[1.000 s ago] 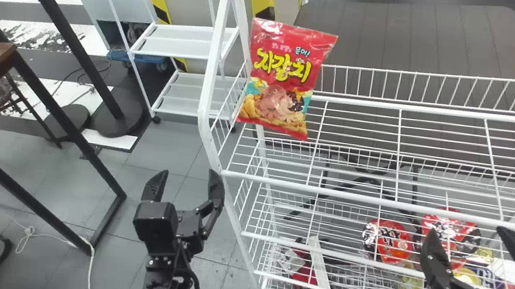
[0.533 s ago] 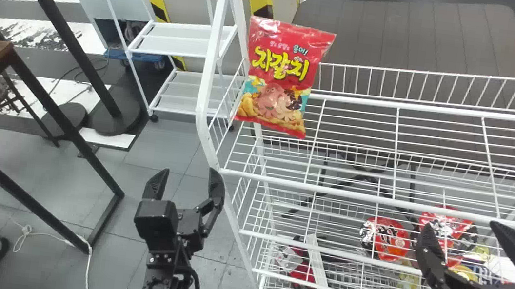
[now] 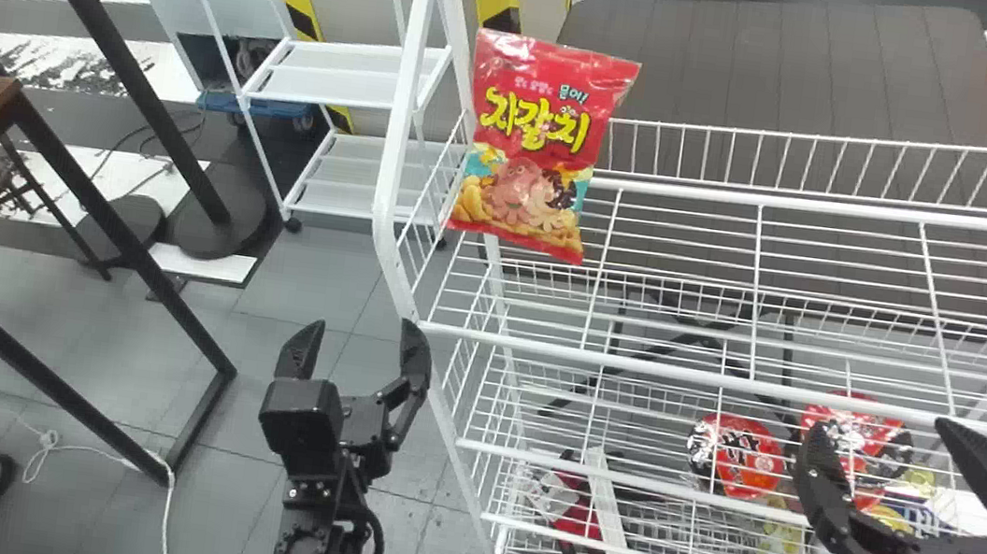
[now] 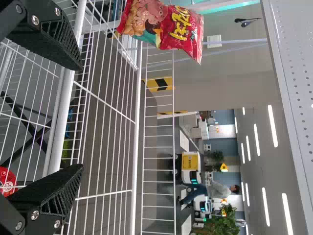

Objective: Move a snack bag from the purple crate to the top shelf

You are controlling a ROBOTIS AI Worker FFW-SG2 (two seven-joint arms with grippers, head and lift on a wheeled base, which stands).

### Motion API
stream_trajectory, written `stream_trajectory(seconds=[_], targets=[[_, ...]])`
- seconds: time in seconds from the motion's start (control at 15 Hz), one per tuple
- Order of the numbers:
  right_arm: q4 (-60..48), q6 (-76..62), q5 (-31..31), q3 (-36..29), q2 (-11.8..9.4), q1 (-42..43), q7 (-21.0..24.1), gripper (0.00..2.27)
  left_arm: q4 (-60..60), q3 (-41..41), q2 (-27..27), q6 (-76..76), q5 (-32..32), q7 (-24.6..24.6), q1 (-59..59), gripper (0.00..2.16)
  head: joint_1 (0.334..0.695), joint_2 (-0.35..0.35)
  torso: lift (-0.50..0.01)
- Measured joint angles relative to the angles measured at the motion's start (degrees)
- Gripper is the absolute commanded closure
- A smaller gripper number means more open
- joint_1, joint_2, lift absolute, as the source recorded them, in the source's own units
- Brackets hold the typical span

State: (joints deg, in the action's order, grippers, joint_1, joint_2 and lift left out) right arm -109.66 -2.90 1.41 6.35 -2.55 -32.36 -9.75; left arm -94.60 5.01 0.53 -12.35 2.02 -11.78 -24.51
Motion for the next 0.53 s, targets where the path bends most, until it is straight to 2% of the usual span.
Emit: stream_trajectory(seconds=[0.53], targets=[[0.58, 0.22, 0.03, 0.38, 0.22, 0.39, 0.09, 0.11, 1.77, 0.00, 0.04, -0.98, -0.06, 1.29, 0.80, 0.22, 0.695, 0.249, 0.000]])
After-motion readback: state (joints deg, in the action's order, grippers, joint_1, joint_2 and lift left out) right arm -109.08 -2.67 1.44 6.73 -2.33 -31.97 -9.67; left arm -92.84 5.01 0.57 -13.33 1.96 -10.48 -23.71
